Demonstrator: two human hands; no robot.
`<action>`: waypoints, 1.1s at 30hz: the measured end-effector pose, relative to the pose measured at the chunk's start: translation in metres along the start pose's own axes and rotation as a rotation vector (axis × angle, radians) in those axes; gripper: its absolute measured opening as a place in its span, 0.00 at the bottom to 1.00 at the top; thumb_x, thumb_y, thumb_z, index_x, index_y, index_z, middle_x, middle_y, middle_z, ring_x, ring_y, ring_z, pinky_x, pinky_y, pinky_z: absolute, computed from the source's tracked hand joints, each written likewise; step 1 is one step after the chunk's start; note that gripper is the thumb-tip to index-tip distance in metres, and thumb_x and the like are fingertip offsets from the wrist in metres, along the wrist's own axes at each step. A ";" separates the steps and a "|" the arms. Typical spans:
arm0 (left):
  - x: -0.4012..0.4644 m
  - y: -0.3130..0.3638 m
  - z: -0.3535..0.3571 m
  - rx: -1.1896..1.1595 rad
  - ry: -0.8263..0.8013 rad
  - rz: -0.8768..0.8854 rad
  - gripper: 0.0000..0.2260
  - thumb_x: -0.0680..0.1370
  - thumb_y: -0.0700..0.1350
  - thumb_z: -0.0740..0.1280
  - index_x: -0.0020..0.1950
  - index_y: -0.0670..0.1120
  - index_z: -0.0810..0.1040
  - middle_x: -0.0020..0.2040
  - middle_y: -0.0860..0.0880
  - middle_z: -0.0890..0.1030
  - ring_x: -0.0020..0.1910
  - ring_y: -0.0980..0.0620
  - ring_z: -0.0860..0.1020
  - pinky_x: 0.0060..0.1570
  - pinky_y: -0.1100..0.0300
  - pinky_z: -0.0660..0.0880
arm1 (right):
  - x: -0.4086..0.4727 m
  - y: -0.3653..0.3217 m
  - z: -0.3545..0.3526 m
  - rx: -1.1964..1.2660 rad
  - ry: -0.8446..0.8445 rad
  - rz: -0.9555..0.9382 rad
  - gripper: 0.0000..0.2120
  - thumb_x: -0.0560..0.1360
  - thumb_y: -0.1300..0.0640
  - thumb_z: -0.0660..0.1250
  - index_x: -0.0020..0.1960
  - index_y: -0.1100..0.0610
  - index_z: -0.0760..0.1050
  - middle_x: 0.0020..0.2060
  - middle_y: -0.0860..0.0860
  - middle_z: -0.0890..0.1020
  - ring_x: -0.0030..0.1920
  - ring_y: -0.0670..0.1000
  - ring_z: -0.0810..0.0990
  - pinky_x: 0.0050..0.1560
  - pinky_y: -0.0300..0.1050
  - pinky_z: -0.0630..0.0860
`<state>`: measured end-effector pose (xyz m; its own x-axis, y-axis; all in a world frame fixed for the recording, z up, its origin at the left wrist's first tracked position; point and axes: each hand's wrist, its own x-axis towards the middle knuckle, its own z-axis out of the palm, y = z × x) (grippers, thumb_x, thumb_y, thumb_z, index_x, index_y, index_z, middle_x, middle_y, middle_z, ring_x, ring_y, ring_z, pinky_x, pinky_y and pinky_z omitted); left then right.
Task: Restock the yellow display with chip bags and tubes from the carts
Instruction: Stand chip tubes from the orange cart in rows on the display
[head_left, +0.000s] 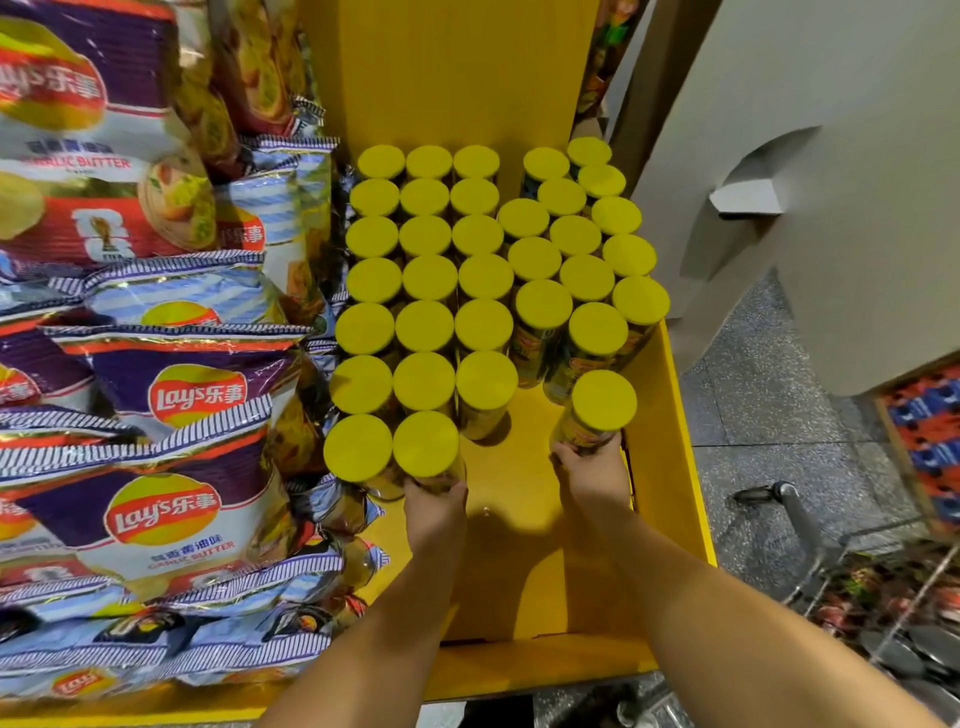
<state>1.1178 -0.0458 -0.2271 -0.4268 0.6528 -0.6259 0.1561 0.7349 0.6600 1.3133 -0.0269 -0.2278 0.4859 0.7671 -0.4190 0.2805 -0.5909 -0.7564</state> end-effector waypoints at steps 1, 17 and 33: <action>0.002 0.000 0.001 0.000 0.003 -0.014 0.29 0.73 0.46 0.74 0.69 0.40 0.65 0.63 0.39 0.76 0.62 0.39 0.75 0.61 0.47 0.72 | 0.002 -0.002 0.002 -0.021 -0.036 -0.010 0.38 0.72 0.52 0.75 0.74 0.55 0.59 0.67 0.53 0.75 0.66 0.57 0.73 0.65 0.49 0.69; 0.006 0.017 -0.004 -0.199 -0.063 -0.196 0.25 0.74 0.36 0.71 0.67 0.38 0.65 0.38 0.44 0.77 0.32 0.44 0.79 0.50 0.43 0.80 | 0.034 -0.058 0.035 -0.178 -0.202 0.043 0.41 0.73 0.53 0.74 0.77 0.57 0.53 0.70 0.57 0.72 0.68 0.61 0.72 0.63 0.52 0.70; -0.068 0.051 -0.009 -0.102 -0.389 -0.283 0.07 0.81 0.40 0.62 0.43 0.39 0.71 0.38 0.43 0.76 0.27 0.47 0.70 0.28 0.60 0.63 | -0.021 -0.078 -0.026 -0.161 -0.388 0.052 0.22 0.79 0.56 0.62 0.72 0.57 0.65 0.59 0.57 0.78 0.50 0.54 0.77 0.37 0.41 0.72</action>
<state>1.1469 -0.0543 -0.1475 -0.0724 0.4650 -0.8824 -0.0139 0.8841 0.4670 1.3025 -0.0036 -0.1471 0.1635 0.7543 -0.6358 0.4048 -0.6390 -0.6541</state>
